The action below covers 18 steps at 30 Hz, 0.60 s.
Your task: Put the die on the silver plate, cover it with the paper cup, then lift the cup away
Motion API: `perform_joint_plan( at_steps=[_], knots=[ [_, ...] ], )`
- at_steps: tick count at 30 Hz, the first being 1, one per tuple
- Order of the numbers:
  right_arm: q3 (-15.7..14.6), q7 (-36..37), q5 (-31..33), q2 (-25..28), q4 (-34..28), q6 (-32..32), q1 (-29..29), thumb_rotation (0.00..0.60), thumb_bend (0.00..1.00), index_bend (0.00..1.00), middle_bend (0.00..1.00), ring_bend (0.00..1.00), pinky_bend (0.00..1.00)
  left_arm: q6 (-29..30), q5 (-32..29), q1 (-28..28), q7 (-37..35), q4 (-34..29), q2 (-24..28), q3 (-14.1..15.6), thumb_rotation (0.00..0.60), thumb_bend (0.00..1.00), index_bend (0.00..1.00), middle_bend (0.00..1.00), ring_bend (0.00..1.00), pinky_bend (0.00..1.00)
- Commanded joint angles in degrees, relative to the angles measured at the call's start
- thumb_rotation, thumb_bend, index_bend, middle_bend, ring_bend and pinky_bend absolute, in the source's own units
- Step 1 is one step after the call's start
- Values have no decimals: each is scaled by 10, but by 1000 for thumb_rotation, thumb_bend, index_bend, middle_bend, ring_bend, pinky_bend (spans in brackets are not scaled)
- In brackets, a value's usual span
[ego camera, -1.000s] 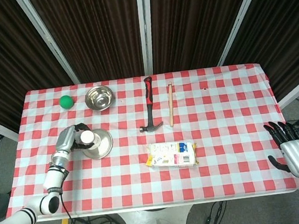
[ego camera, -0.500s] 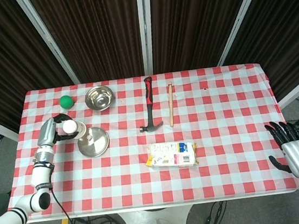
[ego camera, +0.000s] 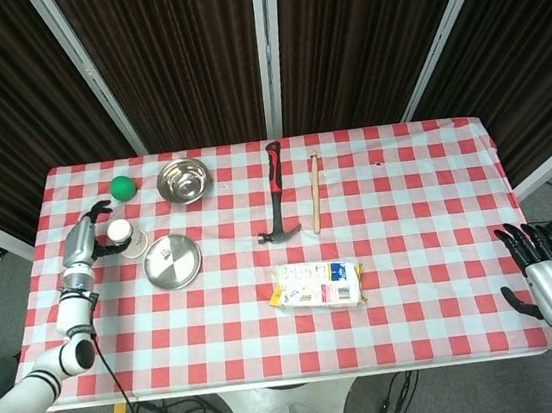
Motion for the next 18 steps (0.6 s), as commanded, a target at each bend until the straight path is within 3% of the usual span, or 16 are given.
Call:
perform_joint_plan(
  at_steps=[1,5,11,18],
  knots=[
    [1,3,1,0,1,3,-1,600,226,60,48,0,0,104,50,57,-1,-89,61,17,600,206,131,184,107,131],
    [4,15,10,-2,10,10,-8,600,226,60,48,0,0,188,91,118,39,-159,121,55,600,205,146,191,107,131],
    [5,15,11,-14,21,22,-15,600,226,59,49,0,0,309,163,204,178,-223,197,138,600,204,184,193,107,104],
    [-1,21,-11,-34,26,36,-19,600,226,60,56,0,0,403,189,286,217,-326,238,182,600,202,207,193,107,94]
  ],
)
